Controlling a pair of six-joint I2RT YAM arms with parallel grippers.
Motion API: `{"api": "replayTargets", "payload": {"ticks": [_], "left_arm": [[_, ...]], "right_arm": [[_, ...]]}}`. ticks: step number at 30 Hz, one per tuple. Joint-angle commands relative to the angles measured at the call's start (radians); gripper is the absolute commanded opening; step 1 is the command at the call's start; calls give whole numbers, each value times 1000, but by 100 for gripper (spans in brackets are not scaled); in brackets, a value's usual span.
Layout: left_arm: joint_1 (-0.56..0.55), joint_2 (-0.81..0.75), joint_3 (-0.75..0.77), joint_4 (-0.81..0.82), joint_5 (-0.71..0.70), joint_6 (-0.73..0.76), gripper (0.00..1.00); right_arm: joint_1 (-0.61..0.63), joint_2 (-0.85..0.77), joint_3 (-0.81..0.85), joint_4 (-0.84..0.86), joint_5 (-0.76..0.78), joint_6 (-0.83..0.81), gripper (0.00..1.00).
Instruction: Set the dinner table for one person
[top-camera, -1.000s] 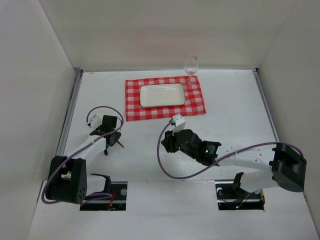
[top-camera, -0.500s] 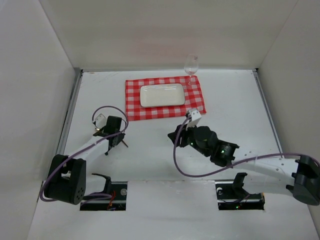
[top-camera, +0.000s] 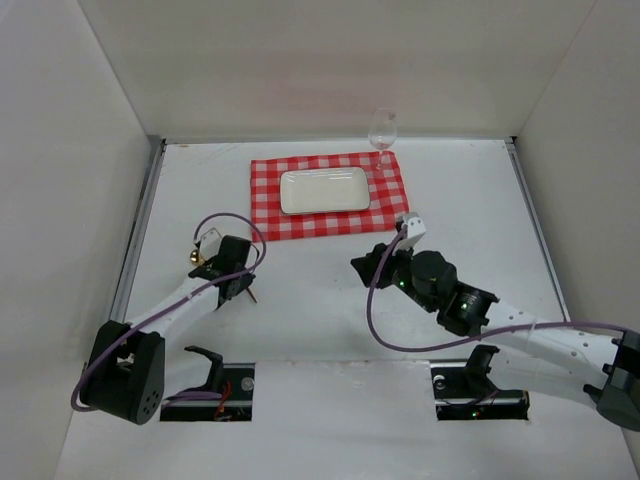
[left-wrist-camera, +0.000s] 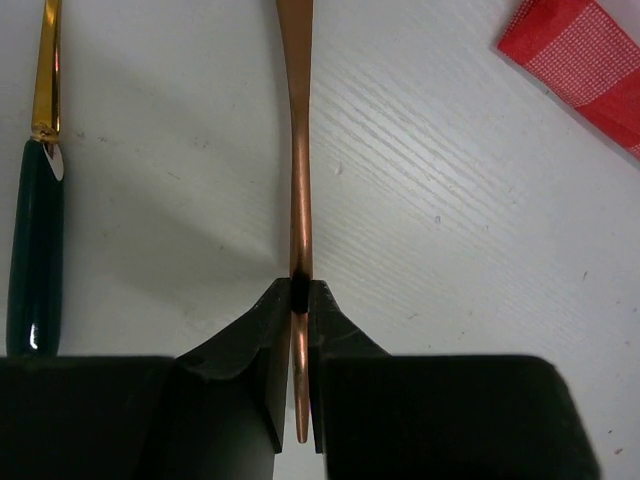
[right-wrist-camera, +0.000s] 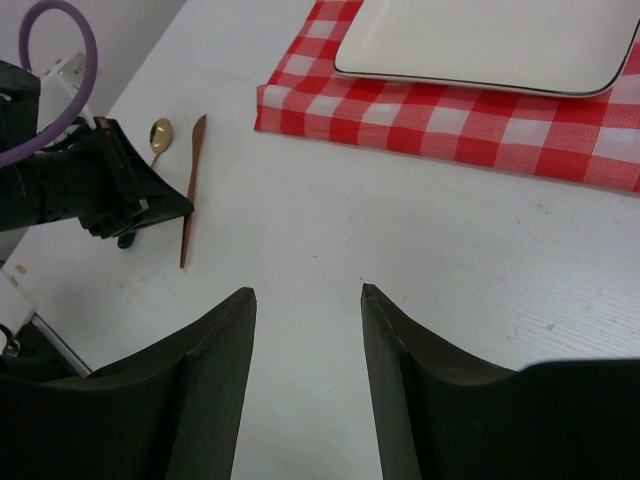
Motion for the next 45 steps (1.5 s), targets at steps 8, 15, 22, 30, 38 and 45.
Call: {"api": "replayTargets", "payload": {"ticks": [8, 15, 22, 30, 38, 45], "left_arm": [[-67, -55, 29, -61, -57, 16, 0], [-182, -107, 115, -133, -130, 7, 0], [-340, 4, 300, -112, -124, -20, 0], [-462, 348, 651, 42, -54, -5, 0], [-460, 756, 1070, 74, 43, -34, 0], [-439, 989, 1358, 22, 112, -48, 0]], "right_arm": [[-12, -26, -4, 34, -19, 19, 53], [-38, -29, -14, 42, -13, 34, 53], [-150, -78, -30, -21, -1, 115, 53], [-323, -190, -116, -134, 76, 238, 48], [-427, -294, -184, -214, 75, 273, 33], [-433, -340, -202, -217, 75, 279, 36]]}}
